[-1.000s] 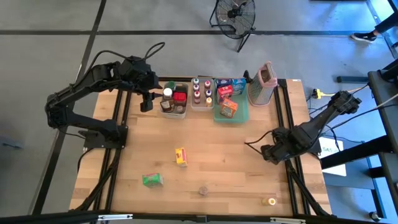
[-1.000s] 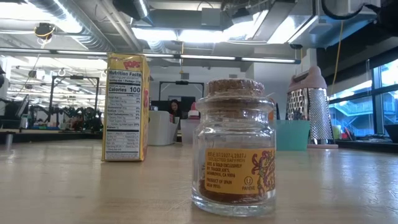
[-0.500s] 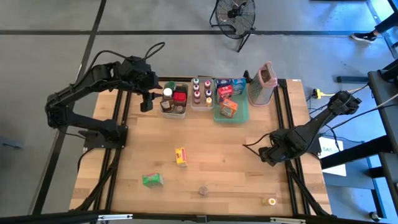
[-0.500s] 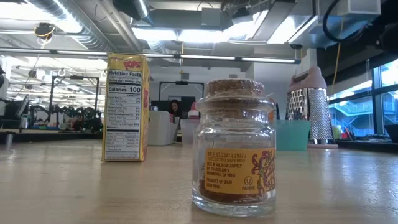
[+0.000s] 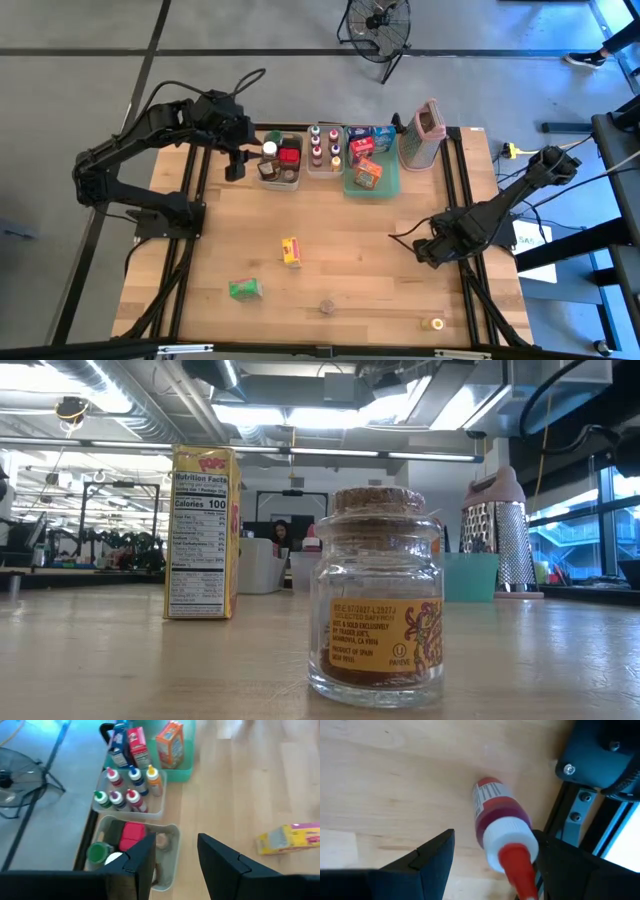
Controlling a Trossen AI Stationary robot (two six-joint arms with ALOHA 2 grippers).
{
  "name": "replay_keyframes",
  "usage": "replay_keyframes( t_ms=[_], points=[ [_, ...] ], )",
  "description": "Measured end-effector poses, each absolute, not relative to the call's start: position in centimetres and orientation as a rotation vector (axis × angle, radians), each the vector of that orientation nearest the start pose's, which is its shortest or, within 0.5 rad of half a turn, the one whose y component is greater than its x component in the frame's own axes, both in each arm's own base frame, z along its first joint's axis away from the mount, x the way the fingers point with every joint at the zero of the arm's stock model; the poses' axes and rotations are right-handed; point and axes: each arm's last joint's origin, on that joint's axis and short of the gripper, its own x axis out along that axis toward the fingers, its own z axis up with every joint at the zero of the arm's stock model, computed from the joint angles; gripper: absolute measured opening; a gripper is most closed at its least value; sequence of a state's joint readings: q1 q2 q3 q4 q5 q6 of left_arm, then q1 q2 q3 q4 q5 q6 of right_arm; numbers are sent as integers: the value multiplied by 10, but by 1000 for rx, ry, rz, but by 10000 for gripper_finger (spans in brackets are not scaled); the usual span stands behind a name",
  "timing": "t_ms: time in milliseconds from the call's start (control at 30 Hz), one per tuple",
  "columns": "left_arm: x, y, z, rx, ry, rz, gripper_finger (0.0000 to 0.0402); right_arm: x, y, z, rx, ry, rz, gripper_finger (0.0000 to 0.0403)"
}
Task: Pick & Place Kitchen Items
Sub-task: Put the red food coloring bottle into the transparent bin
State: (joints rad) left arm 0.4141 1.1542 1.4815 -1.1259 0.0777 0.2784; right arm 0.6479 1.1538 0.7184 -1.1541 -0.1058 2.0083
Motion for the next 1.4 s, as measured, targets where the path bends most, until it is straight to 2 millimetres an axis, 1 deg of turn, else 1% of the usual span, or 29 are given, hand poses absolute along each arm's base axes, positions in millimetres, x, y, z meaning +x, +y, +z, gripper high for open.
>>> replay_keyframes(
  t_ms=[200,400,600,733,1133,1267,1400],
  points=[
    [178,75,411,56,808,190,141,124,95,188,1088,1406,-1070,266],
    [178,75,411,57,808,190,141,127,92,188,1085,1405,-1065,266],
    [178,75,411,57,808,190,141,127,92,188,1091,1451,-1048,263],
    [178,75,411,57,808,190,141,126,92,188,1094,1467,-1044,244],
    [178,75,411,57,808,190,141,126,92,188,1084,1466,-1048,164],
    [178,75,411,56,808,190,141,126,92,188,1083,1463,-1047,150],
    [178,75,411,54,808,191,141,127,92,189,1089,1452,-1036,147]
  ],
)
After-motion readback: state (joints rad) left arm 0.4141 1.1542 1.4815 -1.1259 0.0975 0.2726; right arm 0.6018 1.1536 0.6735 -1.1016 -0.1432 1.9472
